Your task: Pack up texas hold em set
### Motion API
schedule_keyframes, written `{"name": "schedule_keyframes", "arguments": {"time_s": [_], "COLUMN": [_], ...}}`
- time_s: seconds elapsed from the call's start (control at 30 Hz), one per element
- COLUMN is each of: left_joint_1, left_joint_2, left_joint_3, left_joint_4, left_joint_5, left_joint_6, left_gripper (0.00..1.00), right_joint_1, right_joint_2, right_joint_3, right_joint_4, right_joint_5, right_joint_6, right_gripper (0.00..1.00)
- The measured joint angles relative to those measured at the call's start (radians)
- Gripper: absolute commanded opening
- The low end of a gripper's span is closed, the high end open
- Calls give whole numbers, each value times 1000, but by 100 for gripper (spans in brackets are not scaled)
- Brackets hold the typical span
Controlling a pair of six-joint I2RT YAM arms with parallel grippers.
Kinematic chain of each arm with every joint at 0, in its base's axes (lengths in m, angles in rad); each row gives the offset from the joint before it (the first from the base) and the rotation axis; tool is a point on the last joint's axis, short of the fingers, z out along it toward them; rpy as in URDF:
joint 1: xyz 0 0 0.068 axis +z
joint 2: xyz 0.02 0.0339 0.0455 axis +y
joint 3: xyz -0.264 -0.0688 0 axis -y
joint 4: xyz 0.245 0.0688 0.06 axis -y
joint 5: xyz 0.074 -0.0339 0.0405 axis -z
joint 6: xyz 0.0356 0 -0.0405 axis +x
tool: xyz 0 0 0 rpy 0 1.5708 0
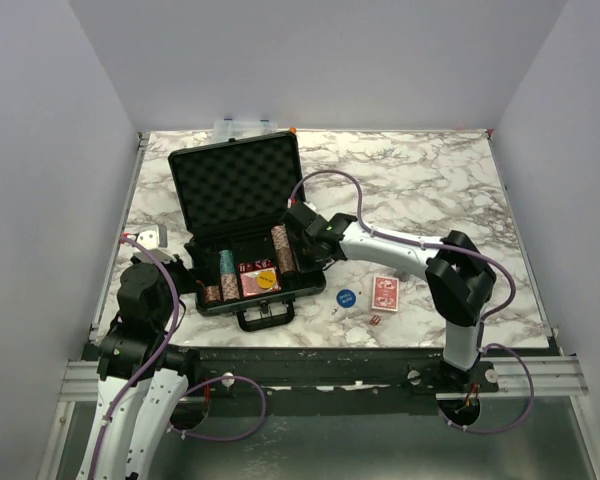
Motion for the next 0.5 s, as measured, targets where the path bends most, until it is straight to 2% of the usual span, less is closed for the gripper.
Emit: {"name": "schedule_keyframes", "arguments": {"time_s": [0.07,0.17,0.27,0.43,0.5], "left_joint_1": [0,0,0,0,0], "left_joint_2": [0,0,0,-2,-3], "left_joint_3": [0,0,0,0,0], "left_joint_4": [0,0,0,-1,-2], "left_joint_5": [0,0,0,0,0], "left_joint_6": [0,0,0,0,0], "left_gripper": [98,98,99,98,98], "right_joint_1": [0,-2,-2,-2,-2], "right_joint_2": [-16,-48,-93,-174,-205], "right_joint_3": [13,41,58,66,65], "right_joint_4": [-7,-9,-10,-25,-36], "right_joint_5": [3,11,18,40,53], "right_joint_6": [-5,-12,-19,-18,-18], "right_gripper": [21,31,37,55,59]}}
